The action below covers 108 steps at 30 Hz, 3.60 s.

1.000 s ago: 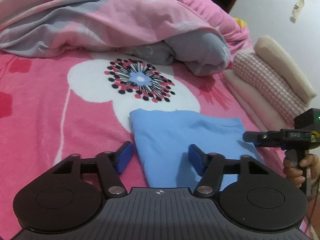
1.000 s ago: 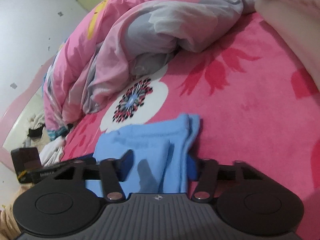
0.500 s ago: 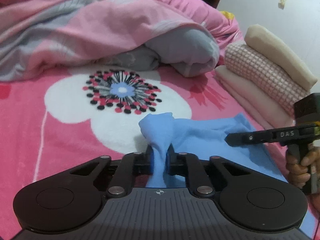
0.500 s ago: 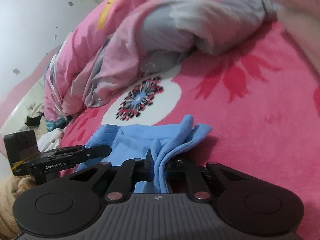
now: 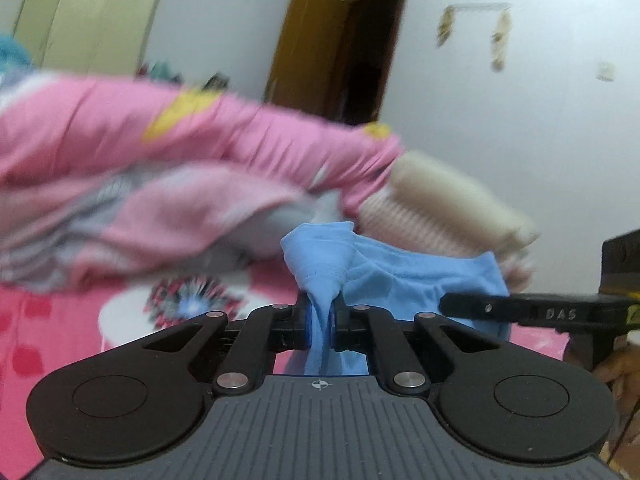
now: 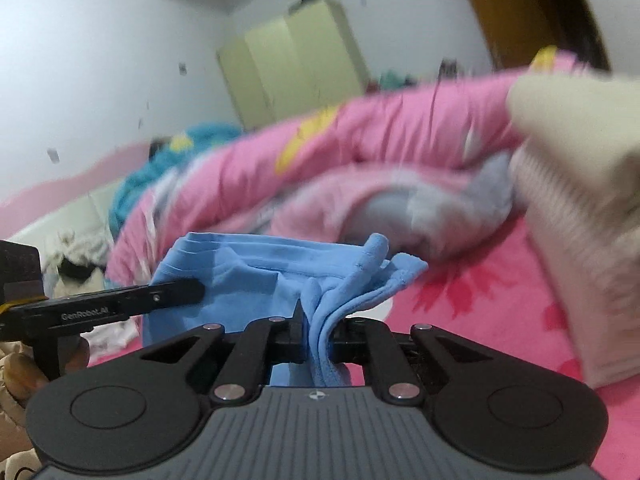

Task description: Fold clothes

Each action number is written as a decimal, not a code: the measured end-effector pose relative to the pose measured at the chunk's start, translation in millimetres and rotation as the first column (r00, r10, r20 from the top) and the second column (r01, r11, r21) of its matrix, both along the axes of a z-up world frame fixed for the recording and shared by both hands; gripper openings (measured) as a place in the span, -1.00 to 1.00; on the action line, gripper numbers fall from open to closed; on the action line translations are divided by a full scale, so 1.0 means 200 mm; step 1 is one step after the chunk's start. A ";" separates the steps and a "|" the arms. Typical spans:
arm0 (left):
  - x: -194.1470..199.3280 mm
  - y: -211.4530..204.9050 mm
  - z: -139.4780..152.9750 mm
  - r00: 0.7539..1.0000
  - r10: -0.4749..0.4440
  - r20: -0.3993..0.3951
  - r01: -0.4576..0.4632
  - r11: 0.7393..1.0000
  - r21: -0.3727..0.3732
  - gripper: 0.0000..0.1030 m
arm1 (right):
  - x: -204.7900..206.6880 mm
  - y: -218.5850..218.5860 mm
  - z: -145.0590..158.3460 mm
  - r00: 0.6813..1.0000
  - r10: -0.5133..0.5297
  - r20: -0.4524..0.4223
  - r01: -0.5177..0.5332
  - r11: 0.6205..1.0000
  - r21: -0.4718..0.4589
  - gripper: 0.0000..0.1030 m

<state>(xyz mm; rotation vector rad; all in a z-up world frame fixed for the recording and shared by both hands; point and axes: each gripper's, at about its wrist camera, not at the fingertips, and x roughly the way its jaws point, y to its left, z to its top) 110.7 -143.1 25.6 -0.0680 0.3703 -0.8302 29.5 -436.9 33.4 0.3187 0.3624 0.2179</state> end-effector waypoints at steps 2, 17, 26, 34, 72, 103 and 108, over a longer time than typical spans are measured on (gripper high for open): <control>-0.08 -0.04 0.10 0.999 -0.026 0.046 0.026 1.000 -0.017 -0.89 | -0.10 -0.03 0.09 0.998 -0.031 0.062 0.031 0.999 -0.011 -0.84; -0.03 -0.84 0.77 0.945 -0.174 0.279 0.210 0.972 -0.107 -0.89 | -0.23 -0.61 0.87 0.895 -0.231 0.381 0.317 0.931 -0.181 -0.84; 0.15 -1.25 0.86 0.943 -0.201 0.264 0.248 0.955 -0.161 -0.89 | -0.04 -0.99 1.09 0.838 -0.322 0.441 0.452 0.862 -0.229 -0.84; 0.31 -1.37 0.75 0.949 -0.188 0.253 0.229 0.963 -0.144 -0.89 | 0.19 -1.23 1.01 0.837 -0.355 0.416 0.478 0.844 -0.242 -0.84; 0.60 -0.91 0.33 0.997 -0.066 -0.046 0.067 0.998 0.007 0.77 | -0.27 -1.18 0.48 0.869 -0.488 0.080 0.488 0.873 0.021 -0.40; -0.92 -0.12 0.31 0.986 0.159 0.046 -0.164 0.970 0.177 1.00 | -1.29 0.23 0.35 0.599 -0.800 0.032 0.792 0.586 -0.168 1.00; -0.93 -0.10 0.30 0.986 0.156 0.057 -0.165 0.966 0.200 1.00 | -1.25 0.29 0.36 0.605 -0.796 0.009 0.778 0.590 -0.215 1.00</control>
